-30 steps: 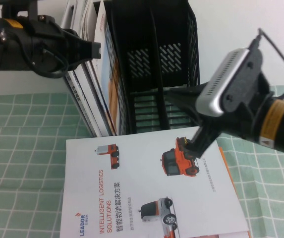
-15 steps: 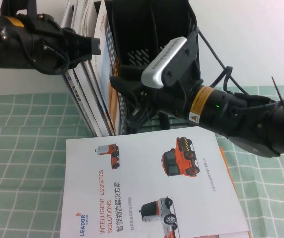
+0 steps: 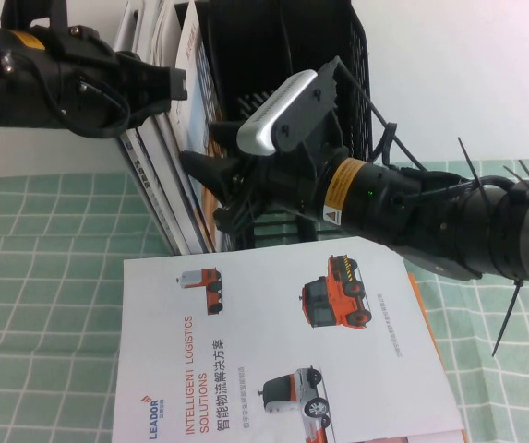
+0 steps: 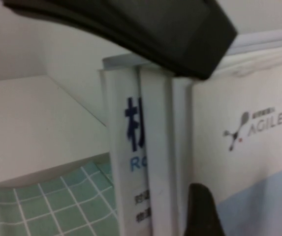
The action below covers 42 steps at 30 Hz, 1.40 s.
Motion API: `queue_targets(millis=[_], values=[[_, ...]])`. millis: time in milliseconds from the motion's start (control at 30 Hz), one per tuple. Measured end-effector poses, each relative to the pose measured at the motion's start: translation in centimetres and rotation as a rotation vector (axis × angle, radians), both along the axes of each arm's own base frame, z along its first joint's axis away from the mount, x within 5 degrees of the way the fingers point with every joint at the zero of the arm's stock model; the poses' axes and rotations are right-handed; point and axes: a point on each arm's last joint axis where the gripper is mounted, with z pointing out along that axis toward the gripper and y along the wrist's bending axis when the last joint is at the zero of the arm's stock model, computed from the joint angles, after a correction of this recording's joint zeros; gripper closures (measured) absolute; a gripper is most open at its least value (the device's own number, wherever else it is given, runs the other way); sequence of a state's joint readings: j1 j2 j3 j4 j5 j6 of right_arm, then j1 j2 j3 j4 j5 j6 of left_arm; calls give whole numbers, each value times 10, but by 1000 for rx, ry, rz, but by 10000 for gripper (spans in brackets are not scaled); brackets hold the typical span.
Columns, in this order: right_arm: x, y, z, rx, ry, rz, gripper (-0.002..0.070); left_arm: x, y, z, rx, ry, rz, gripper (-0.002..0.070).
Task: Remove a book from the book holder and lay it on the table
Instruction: Hold the bookshelf, then pick up the right side book from the book shelf
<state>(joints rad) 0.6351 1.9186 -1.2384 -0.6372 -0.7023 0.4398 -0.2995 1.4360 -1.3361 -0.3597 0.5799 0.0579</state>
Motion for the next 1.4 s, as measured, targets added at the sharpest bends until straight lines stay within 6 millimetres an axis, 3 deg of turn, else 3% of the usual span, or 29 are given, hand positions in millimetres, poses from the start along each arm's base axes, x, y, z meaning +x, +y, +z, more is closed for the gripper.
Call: queue_targets(millis=[267, 1400], values=[[-8, 11, -1, -40, -27, 10, 269, 0, 0, 0, -3, 1, 1, 678], [-2, 2, 1, -166, -42, -126, 269, 2, 0, -2, 5, 8, 7, 678]])
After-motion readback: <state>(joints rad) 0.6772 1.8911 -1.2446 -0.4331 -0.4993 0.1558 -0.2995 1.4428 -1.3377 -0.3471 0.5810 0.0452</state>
